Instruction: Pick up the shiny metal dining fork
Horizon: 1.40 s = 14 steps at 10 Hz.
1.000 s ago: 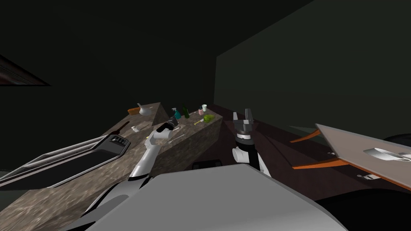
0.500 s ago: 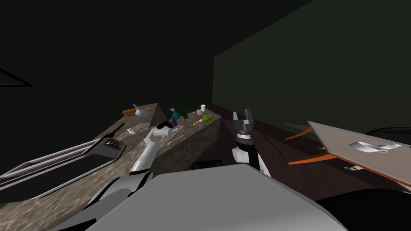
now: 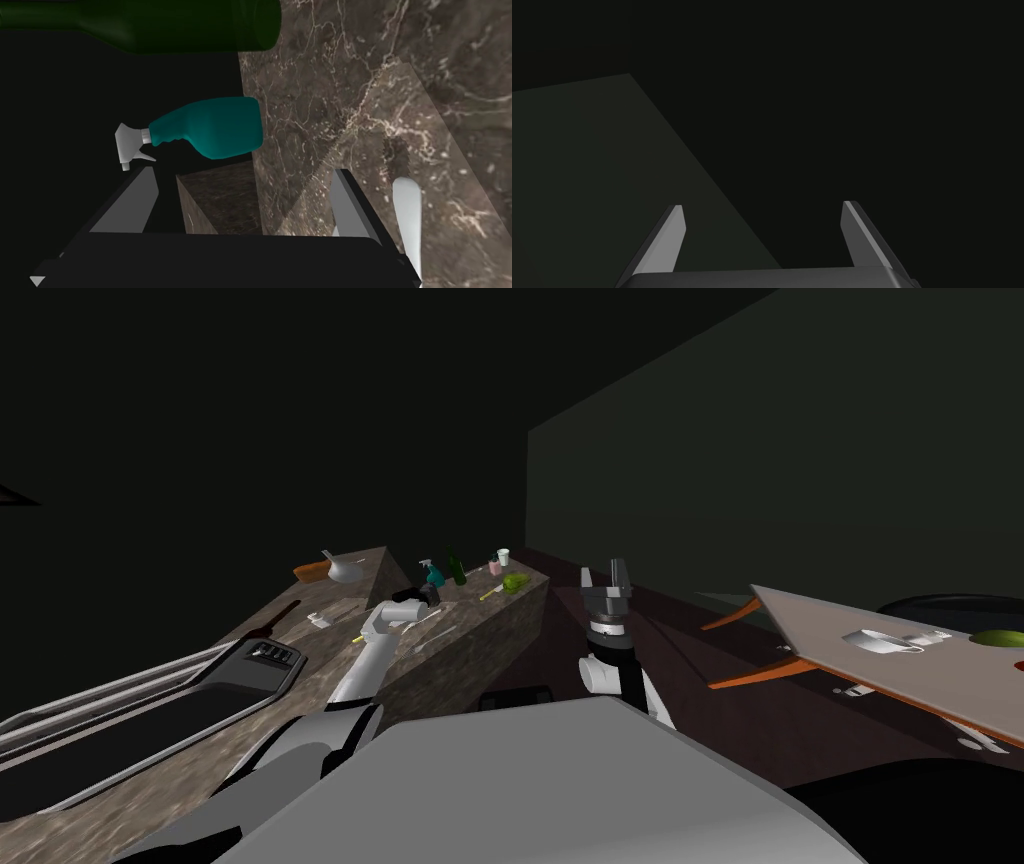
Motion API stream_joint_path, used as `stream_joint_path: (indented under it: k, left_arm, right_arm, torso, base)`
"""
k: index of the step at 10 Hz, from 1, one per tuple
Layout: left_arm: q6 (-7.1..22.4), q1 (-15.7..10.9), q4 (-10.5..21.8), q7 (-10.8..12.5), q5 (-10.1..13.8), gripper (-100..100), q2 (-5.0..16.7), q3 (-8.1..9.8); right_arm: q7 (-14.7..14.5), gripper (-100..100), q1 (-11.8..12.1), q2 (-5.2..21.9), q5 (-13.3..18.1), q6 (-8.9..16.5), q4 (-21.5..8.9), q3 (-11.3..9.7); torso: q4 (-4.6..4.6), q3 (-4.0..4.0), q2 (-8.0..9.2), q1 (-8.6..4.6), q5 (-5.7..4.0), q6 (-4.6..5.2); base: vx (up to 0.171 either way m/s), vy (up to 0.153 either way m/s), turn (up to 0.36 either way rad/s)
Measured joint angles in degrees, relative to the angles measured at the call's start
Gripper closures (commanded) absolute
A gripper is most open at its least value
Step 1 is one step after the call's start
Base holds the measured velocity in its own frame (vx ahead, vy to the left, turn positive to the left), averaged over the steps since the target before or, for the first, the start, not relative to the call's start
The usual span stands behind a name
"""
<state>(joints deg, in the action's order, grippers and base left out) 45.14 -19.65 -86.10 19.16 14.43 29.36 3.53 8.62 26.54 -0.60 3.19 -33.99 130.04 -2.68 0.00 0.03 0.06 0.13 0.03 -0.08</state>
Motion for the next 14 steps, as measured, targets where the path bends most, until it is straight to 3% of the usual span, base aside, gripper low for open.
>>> stream_joint_path:
  k: [14]
  left_arm:
    - [21.53, -9.56, 14.3, -1.98, 4.19, -100, 2.86, 0.02]
  right_arm:
    - [0.0, 0, 0.0, 0.0, 0.0, 0.0, 0.0, 0.0]
  torso:
    - [0.0, 0.02, 0.03, 0.1, 0.03, -0.03]
  base:
    - [-0.008, 0.045, -0.056]
